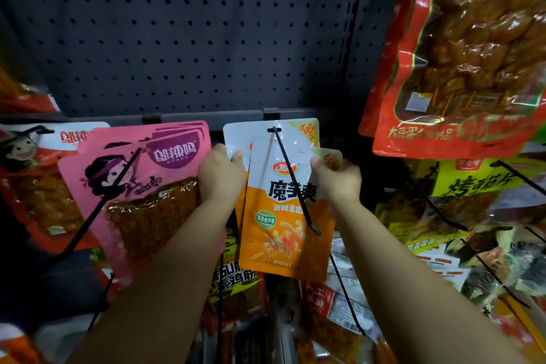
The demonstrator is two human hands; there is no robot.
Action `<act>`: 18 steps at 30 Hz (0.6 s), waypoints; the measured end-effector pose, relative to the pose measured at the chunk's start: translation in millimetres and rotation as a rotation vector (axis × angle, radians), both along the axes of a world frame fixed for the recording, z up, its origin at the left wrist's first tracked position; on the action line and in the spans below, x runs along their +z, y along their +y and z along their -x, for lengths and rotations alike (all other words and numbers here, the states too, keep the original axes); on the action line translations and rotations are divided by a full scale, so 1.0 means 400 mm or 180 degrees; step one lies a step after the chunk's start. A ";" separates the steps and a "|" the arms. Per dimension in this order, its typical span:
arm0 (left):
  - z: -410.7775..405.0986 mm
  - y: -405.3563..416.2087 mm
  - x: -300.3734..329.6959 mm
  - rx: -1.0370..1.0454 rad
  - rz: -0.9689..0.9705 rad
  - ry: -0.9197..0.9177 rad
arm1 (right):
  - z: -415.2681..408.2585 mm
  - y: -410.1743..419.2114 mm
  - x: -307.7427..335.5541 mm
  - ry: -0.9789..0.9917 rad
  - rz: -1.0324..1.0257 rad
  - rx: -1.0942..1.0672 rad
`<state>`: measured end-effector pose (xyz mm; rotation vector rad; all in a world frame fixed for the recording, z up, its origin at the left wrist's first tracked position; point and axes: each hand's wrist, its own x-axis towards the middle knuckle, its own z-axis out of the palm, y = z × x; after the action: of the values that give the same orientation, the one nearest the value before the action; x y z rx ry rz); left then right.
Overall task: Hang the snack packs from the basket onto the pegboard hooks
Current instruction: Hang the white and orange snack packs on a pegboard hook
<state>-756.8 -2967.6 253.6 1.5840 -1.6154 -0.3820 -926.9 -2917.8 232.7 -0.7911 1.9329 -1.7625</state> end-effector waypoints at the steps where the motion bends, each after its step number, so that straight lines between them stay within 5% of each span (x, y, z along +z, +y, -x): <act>1: 0.001 -0.003 -0.002 0.0012 -0.0015 -0.0017 | -0.002 0.008 -0.002 0.0064 0.0041 -0.0008; 10: -0.005 0.051 -0.021 -0.0650 -0.0510 0.0819 | -0.043 0.148 -0.008 0.0239 0.0544 0.0233; 14: -0.022 0.142 -0.046 -0.0724 -0.0567 0.0976 | -0.065 0.245 -0.005 -0.0022 0.0664 0.0835; 18: -0.043 0.267 -0.079 -0.1467 -0.0339 0.1755 | -0.071 0.331 -0.002 -0.0557 0.0721 0.1400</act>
<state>-739.7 -2861.0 222.0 1.0301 -1.5133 -1.0628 -898.6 -2785.3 232.0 -1.0108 1.3371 -1.7203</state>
